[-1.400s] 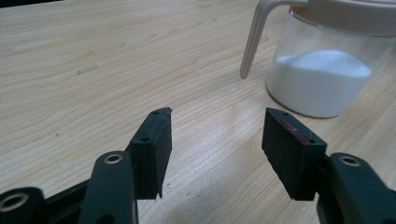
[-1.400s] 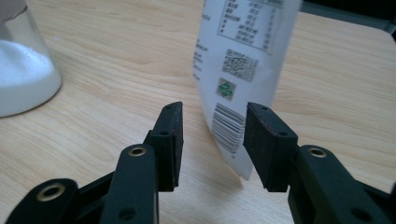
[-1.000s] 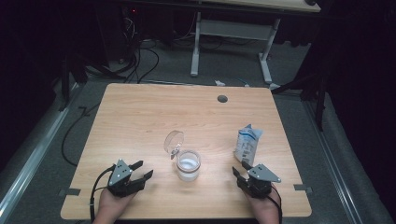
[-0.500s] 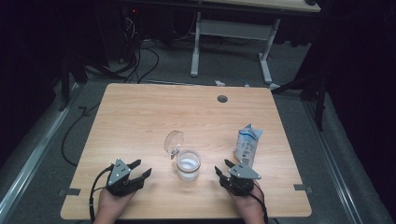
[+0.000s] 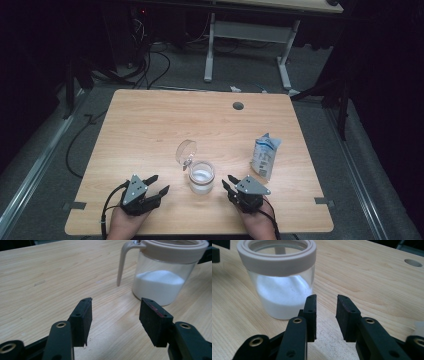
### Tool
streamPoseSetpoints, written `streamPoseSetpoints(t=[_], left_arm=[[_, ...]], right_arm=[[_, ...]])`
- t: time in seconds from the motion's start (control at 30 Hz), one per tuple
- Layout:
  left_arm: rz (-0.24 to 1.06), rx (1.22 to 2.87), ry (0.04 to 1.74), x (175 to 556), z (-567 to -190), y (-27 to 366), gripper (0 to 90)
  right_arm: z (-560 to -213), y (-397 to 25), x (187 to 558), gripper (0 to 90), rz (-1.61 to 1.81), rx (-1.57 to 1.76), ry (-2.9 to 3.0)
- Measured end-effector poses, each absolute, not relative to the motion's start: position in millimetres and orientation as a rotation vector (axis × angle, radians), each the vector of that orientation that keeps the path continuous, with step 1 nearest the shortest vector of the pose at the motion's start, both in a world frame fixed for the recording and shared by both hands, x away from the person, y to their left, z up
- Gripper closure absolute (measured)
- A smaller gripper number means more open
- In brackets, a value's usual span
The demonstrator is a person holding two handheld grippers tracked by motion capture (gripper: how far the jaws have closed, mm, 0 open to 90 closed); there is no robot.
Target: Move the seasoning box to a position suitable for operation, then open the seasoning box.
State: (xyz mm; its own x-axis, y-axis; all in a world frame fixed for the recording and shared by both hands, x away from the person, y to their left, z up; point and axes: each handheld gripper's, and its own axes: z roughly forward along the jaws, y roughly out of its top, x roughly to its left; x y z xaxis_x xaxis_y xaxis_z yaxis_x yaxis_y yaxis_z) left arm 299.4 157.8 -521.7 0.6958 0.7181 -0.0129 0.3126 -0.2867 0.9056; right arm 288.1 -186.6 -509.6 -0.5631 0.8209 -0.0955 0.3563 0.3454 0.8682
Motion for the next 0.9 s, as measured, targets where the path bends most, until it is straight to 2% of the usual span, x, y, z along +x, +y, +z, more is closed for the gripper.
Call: streamPoseSetpoints(t=[0.17,0.53,0.7,0.9], left_arm=[[0.46,1.865,0.803,297.5,-521.3,155.6,45.4],[0.44,1.869,0.811,303.7,-519.9,149.6,47.0],[0.454,1.88,0.814,307.1,-517.3,143.5,48.0],[0.413,1.864,0.852,313.2,-515.3,139.8,52.2]], right_arm=[[-510.7,-188.3,289.3,74.7,1.171,1.046,2.085],[-511.4,-191.3,293.9,76.1,1.16,1.047,2.094],[-512.1,-192.7,293.5,80.1,1.149,1.049,2.097],[-511.4,-197.4,294.0,85.5,1.161,1.07,2.093]])
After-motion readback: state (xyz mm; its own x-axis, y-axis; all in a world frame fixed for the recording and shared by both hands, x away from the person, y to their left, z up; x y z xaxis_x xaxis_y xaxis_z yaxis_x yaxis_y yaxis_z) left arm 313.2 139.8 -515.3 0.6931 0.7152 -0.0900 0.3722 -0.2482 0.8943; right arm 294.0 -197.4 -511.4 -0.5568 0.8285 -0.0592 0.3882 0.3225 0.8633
